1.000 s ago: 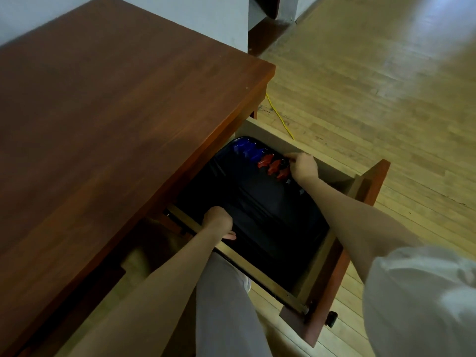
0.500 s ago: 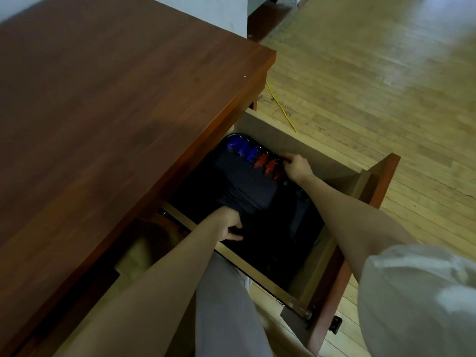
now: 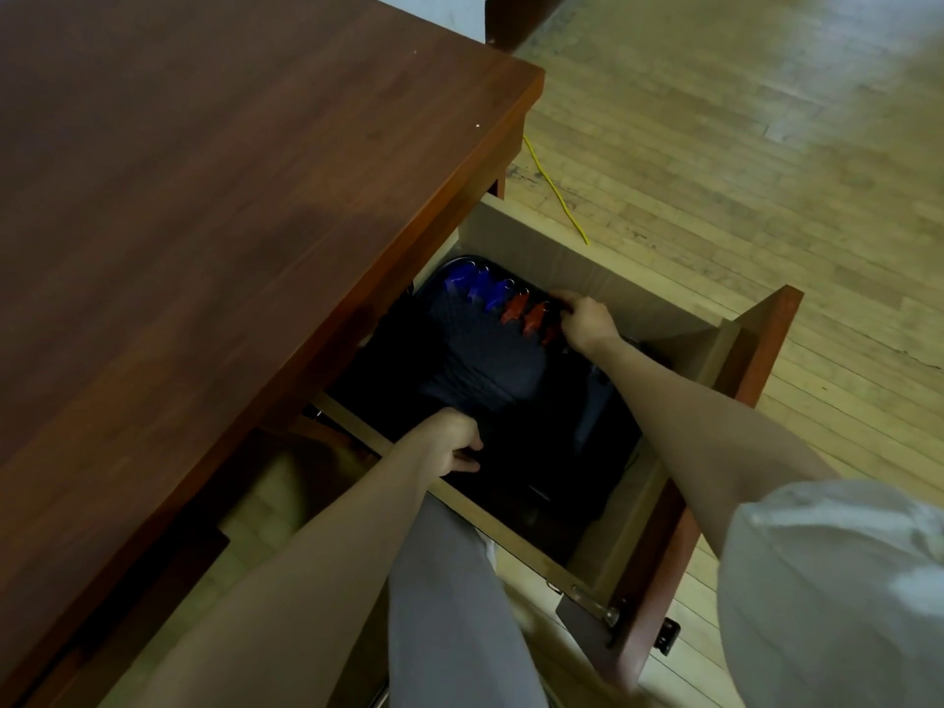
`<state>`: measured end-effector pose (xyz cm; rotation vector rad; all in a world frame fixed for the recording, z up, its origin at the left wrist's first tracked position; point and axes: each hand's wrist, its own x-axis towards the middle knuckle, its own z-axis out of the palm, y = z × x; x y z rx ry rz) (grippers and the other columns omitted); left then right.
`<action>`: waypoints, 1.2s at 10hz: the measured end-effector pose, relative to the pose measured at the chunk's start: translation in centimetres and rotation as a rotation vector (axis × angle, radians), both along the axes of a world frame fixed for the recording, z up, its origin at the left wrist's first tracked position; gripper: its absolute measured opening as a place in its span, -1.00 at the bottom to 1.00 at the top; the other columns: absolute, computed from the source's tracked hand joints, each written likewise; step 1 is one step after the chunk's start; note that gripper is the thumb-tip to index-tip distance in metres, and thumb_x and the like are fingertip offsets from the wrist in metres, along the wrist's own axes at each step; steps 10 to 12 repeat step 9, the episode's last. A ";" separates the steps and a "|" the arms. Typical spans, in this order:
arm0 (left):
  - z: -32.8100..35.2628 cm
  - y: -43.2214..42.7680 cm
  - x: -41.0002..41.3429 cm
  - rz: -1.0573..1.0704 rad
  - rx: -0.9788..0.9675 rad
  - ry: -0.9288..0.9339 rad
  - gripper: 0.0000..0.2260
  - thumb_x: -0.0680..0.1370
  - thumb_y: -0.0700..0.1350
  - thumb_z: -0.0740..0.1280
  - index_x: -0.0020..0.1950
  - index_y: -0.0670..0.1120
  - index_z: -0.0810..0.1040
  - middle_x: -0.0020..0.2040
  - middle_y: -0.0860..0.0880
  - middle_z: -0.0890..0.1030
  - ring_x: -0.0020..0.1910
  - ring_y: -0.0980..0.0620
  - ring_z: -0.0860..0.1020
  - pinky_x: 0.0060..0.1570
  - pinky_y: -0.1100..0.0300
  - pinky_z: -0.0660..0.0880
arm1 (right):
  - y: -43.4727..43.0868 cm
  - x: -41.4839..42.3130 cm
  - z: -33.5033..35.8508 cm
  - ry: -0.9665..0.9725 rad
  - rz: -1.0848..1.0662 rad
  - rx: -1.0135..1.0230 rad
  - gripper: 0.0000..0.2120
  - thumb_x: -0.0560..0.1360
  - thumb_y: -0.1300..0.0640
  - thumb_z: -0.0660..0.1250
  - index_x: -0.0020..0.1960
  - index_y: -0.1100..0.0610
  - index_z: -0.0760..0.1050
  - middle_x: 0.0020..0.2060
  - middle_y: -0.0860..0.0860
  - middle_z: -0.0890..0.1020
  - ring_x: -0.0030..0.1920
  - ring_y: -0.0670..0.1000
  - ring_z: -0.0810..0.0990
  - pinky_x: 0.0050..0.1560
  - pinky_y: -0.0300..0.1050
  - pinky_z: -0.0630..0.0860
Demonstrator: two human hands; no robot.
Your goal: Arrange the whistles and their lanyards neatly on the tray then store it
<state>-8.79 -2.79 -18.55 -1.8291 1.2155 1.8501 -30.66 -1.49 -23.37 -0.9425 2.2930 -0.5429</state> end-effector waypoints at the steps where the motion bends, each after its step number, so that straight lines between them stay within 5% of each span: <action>1: 0.5 -0.1 0.1 0.029 -0.006 0.025 -0.58 0.54 -0.47 0.18 0.36 -0.20 0.37 0.43 -0.19 0.28 0.40 -0.19 0.29 0.20 0.01 0.51 | 0.2 0.4 0.3 0.029 0.059 0.024 -0.53 0.56 0.30 0.12 0.44 0.04 0.33 0.31 0.17 0.50 0.30 0.20 0.48 0.28 -0.06 0.40; 4: 2.2 0.0 0.4 -0.020 -0.129 0.009 -0.62 0.57 -0.41 0.17 0.39 -0.25 0.34 0.41 -0.17 0.34 0.39 -0.14 0.34 0.32 0.09 0.40 | 1.2 3.3 2.0 0.212 0.226 0.096 -0.56 0.51 0.26 0.18 0.39 0.20 0.36 0.32 0.22 0.42 0.34 0.24 0.36 0.36 0.03 0.34; 5: 2.9 0.1 0.9 -0.019 -0.178 -0.002 -0.78 0.59 -0.36 0.17 0.19 -0.20 0.46 0.04 -0.11 0.47 0.08 -0.05 0.50 0.11 0.19 0.48 | 1.9 5.1 2.8 0.272 0.325 0.096 -0.57 0.50 0.25 0.20 0.37 0.19 0.37 0.35 0.20 0.40 0.37 0.22 0.33 0.38 0.05 0.30; 6: 4.2 0.4 1.1 -0.151 -0.364 -0.018 -0.74 0.58 -0.27 0.19 -0.28 -0.07 0.32 -0.29 0.02 0.33 -0.36 0.12 0.33 -0.33 0.30 0.36 | 3.2 6.7 4.3 0.374 0.419 0.170 -0.54 0.53 0.18 0.19 0.42 0.16 0.30 0.38 0.17 0.36 0.41 0.19 0.28 0.41 0.08 0.24; 7: 6.2 1.8 1.8 -0.360 -0.536 -0.058 -0.95 0.58 -0.23 0.21 -0.05 -0.14 0.45 -0.07 -0.10 0.48 -0.14 -0.06 0.49 -0.16 0.18 0.43 | 4.7 8.2 6.2 0.445 0.450 0.233 -0.57 0.55 0.13 0.18 0.40 0.15 0.33 0.35 0.16 0.40 0.38 0.19 0.32 0.38 0.09 0.25; 8: 6.7 3.8 2.8 -0.523 -0.676 -0.057 -0.71 0.57 -0.23 0.21 0.29 -0.17 0.42 0.22 -0.15 0.47 0.12 -0.14 0.51 0.05 0.10 0.49 | 7.3 9.4 8.6 0.479 0.433 0.240 -0.63 0.56 0.11 0.16 0.35 0.12 0.40 0.28 0.14 0.47 0.34 0.17 0.37 0.34 0.09 0.28; 9: 7.0 6.4 3.5 -0.576 -0.831 -0.036 -0.69 0.56 -0.22 0.22 0.31 -0.16 0.43 0.27 -0.17 0.44 0.20 -0.15 0.46 0.17 0.01 0.47 | 10.7 10.2 9.8 0.536 0.418 0.184 -0.66 0.57 0.10 0.14 0.31 0.11 0.44 0.27 0.14 0.49 0.32 0.17 0.39 0.34 0.09 0.30; 12: 7.0 6.4 3.5 -0.576 -0.831 -0.036 -0.69 0.56 -0.22 0.22 0.31 -0.16 0.43 0.27 -0.17 0.44 0.20 -0.15 0.46 0.17 0.01 0.47 | 10.7 10.2 9.8 0.536 0.418 0.184 -0.66 0.57 0.10 0.14 0.31 0.11 0.44 0.27 0.14 0.49 0.32 0.17 0.39 0.34 0.09 0.30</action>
